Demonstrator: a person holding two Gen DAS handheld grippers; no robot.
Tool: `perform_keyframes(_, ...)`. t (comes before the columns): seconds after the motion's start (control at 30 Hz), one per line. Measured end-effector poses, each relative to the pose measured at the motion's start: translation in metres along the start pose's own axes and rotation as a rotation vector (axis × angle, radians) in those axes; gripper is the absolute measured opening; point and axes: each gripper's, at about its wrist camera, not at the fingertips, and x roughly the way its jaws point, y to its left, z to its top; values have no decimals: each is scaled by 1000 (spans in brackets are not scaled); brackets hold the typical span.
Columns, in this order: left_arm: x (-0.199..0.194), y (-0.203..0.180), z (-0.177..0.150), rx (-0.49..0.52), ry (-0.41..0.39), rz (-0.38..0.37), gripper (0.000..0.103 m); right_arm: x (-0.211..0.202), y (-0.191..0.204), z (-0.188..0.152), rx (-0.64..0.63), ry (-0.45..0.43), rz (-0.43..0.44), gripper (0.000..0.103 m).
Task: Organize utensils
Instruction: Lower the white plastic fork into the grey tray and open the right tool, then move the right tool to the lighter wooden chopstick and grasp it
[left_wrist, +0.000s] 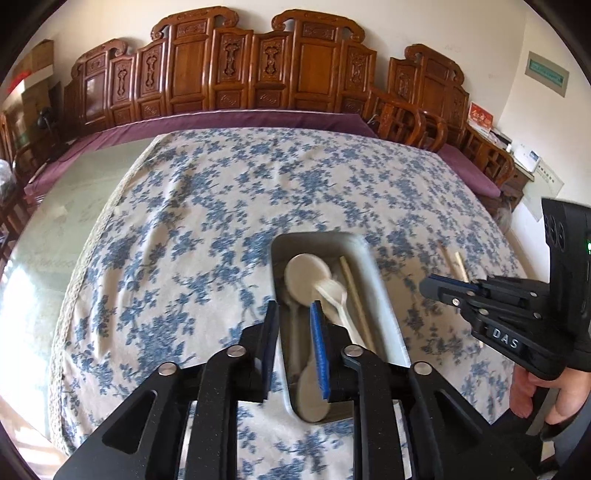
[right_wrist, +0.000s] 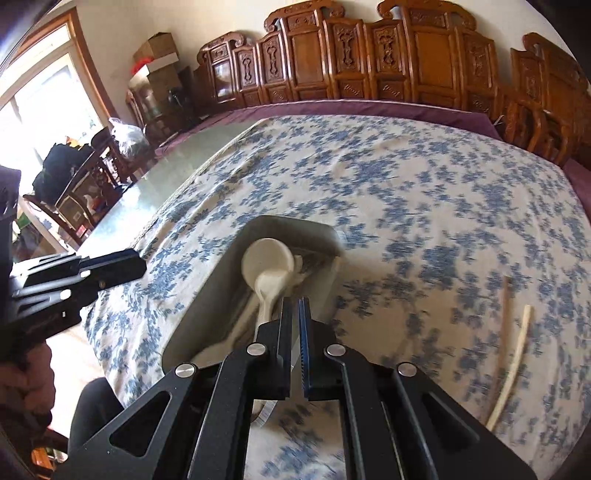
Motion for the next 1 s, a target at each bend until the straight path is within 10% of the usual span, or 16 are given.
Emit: perform_keyframes(1.0, 56, -120, 29, 155, 36, -66, 36, -10, -173, -67, 191, 127, -256, 24)
